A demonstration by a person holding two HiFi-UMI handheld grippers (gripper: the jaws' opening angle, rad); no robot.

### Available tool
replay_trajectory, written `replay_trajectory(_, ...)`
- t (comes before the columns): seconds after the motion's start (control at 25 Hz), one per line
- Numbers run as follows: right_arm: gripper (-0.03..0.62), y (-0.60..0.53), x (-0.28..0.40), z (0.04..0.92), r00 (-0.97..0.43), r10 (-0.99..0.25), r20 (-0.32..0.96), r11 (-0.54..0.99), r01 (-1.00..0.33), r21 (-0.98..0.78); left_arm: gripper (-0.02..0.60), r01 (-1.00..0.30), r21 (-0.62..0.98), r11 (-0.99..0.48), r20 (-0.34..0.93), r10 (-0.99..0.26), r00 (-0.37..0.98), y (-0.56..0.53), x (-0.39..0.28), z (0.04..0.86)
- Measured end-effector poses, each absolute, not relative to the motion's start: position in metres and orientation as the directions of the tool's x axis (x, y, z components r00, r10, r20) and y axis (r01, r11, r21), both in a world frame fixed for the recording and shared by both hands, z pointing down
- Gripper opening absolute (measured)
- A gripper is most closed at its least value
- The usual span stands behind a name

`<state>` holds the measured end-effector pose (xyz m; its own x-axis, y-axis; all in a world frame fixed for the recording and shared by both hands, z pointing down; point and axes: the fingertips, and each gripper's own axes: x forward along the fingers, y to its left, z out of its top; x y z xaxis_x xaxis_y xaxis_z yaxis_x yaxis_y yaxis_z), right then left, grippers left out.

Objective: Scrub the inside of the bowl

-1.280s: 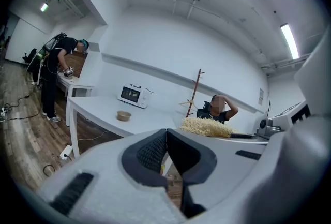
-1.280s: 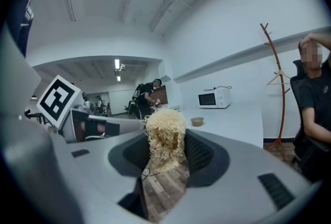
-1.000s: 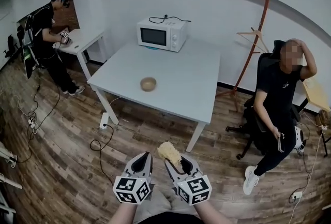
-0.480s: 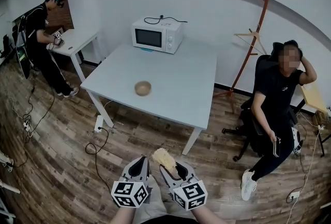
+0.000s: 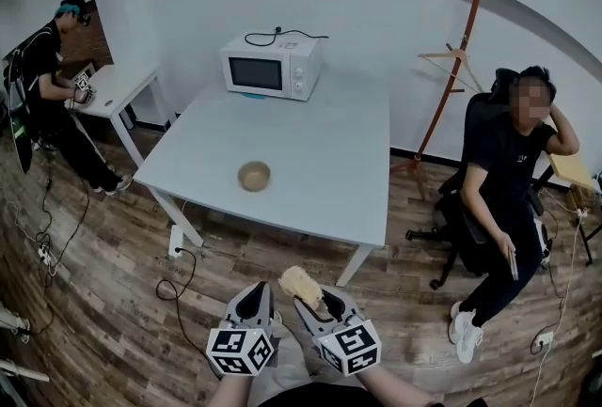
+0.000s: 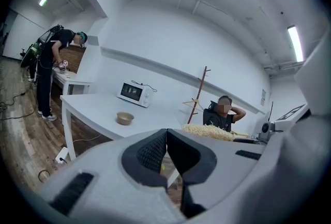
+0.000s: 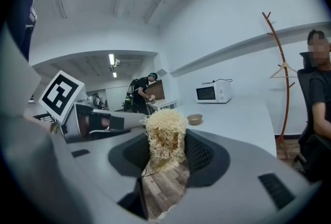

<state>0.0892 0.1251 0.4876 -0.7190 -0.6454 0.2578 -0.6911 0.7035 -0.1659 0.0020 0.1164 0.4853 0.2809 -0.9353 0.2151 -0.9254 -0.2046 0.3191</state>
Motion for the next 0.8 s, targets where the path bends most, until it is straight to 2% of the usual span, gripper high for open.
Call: replay_trajectory(0.8,0.178,-0.001,0.001,0.476,-0.702,-0.651,0.291,0.696,-0.704,-0.140,0.018,-0.913,0.330,-0.238,0.240,-0.915,0.325,-0.015,-0.083,0.487)
